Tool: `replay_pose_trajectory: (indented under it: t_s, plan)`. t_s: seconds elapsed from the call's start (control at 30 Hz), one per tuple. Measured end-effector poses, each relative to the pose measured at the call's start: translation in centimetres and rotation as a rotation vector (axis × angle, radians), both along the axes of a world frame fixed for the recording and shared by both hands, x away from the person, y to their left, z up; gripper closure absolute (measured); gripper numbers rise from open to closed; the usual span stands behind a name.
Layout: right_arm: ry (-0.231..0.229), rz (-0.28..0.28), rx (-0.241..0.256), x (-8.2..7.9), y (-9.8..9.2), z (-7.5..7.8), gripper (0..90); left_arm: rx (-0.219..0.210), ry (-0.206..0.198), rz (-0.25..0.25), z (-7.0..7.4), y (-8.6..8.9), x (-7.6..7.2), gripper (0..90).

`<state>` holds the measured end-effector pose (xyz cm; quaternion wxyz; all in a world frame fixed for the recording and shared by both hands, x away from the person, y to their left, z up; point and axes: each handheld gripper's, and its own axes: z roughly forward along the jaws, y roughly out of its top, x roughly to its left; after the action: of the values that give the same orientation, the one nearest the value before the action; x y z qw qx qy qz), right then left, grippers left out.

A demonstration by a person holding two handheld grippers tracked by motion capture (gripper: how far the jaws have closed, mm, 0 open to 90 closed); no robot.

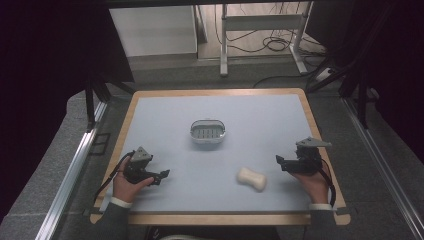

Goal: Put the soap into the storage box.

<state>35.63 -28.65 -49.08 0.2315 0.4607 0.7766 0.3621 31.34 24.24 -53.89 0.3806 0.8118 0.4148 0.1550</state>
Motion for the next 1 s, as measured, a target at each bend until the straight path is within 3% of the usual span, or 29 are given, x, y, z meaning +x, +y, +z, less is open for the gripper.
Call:
replay_pose_trajectory:
  t_s: [0.1, 0.27, 0.6, 1.0]
  plan:
    - [-0.012, -0.016, 0.000, -0.2, -0.5, -0.1, 9.5, 0.004, -0.003, 0.005, 0.0, 0.1, -0.1, 8.1]
    - [0.003, 0.022, 0.006, -0.4, -0.8, -0.5, 11.9, 0.005, -0.008, -0.003, 0.1, 0.0, -0.1, 8.1]
    - [-0.018, 0.050, -0.020, 0.1, 0.6, 0.1, 14.4, 0.003, -0.012, -0.004, 0.2, 0.2, -0.6, 8.3]
    - [-0.005, 0.109, -0.004, -0.7, 0.3, 1.5, 16.9, 0.005, -0.020, 0.013, 0.6, 0.5, -0.6, 8.3]
